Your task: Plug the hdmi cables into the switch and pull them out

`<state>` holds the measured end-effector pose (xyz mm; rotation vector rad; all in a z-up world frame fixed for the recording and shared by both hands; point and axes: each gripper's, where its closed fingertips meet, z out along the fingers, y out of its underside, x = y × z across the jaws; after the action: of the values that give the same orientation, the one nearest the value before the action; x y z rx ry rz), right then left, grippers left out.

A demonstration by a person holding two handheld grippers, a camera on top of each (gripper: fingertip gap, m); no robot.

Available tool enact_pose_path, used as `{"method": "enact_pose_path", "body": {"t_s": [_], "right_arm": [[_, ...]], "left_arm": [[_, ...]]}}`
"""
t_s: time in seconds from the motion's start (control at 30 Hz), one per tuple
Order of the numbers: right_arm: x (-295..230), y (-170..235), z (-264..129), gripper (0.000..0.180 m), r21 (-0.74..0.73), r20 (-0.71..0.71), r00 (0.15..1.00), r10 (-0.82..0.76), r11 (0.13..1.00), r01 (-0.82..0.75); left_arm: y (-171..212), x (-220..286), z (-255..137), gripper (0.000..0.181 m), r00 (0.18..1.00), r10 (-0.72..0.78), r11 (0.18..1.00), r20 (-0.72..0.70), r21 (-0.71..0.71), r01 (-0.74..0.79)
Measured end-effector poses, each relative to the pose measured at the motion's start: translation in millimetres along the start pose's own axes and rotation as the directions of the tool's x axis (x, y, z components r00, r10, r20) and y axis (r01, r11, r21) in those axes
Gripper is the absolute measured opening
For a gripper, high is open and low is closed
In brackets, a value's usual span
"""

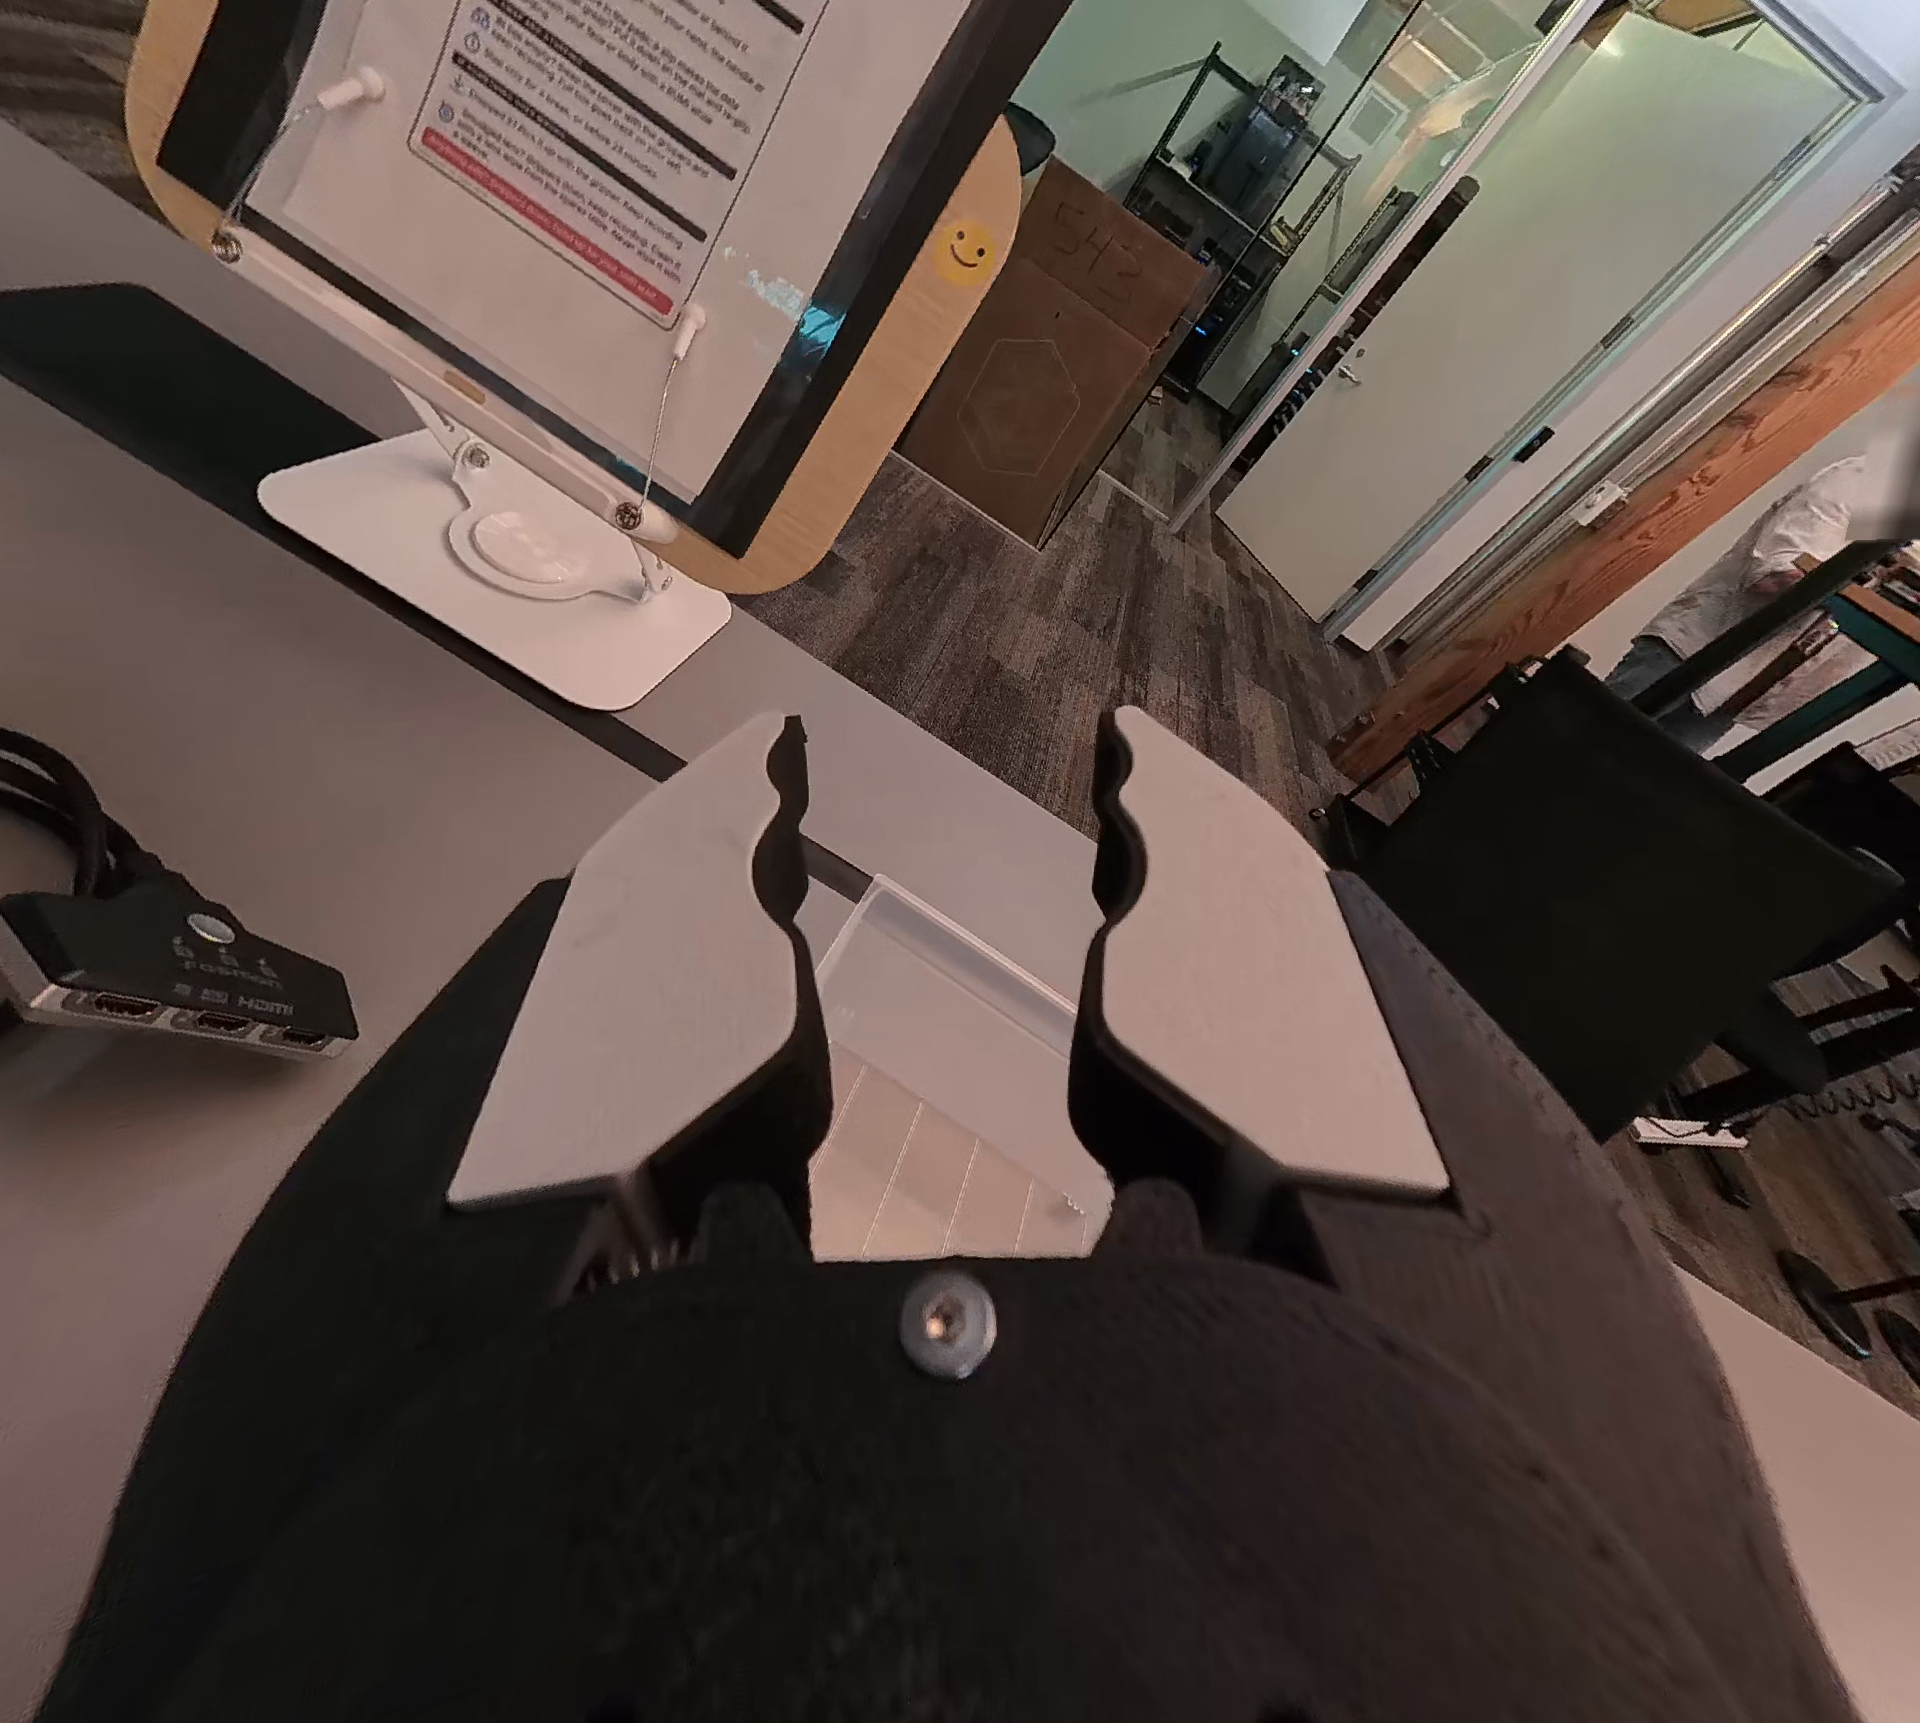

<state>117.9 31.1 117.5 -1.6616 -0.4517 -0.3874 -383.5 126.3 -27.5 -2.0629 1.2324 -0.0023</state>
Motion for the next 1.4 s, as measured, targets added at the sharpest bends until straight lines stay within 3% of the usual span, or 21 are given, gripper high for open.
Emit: {"method": "enact_pose_path", "body": {"t_s": [0.03,0.27,0.43,0.57,0.73,0.9,1.03,1.2,1.3,1.4], "right_arm": [[-1,1,0,0.054,-0.002,0.001,1.0,-0.003,1.0,0.003],[-2,0,-1,0.054,-0.009,0.002,1.0,-0.014,1.0,0.014],[-5,1,0,0.054,-0.013,0.007,1.0,-0.015,1.0,0.015],[-25,-5,2,0.054,0.017,0.088,0.996,-0.002,1.0,0.0],[-82,-20,3,0.054,0.084,0.348,0.937,-0.009,0.996,-0.022],[-162,-40,-24,0.053,0.202,0.653,0.745,-0.134,0.979,-0.001],[-218,-52,-59,0.049,0.315,0.797,0.54,-0.27,0.949,0.008],[-256,-42,-86,0.047,0.365,0.862,0.35,-0.366,0.928,0.073],[-265,-37,-104,0.043,0.352,0.909,0.221,-0.354,0.935,0.046],[-271,-35,-110,0.043,0.358,0.917,0.174,-0.36,0.933,0.046]], "left_arm": [[-2,-2,-7,0.009,1.0,0.009,1.0,0.029,0.002,-0.009],[-48,-2,-78,0.008,0.958,0.105,0.983,0.266,0.119,-0.141],[-84,20,-128,0.006,0.921,0.16,0.922,0.356,0.279,-0.269],[-111,57,-160,0.006,0.916,0.245,0.802,0.316,0.465,-0.375],[-134,109,-184,0.006,0.896,0.391,0.622,0.208,0.659,-0.424],[-155,170,-188,0.006,0.808,0.586,0.465,0.059,0.792,-0.395],[-168,223,-174,0.006,0.675,0.733,0.397,-0.085,0.859,-0.324],[-174,273,-150,0.006,0.511,0.828,0.4,-0.23,0.881,-0.252],[-174,285,-140,0.006,0.467,0.84,0.415,-0.275,0.88,-0.229],[-173,289,-136,0.006,0.444,0.842,0.43,-0.307,0.879,-0.208]]}}
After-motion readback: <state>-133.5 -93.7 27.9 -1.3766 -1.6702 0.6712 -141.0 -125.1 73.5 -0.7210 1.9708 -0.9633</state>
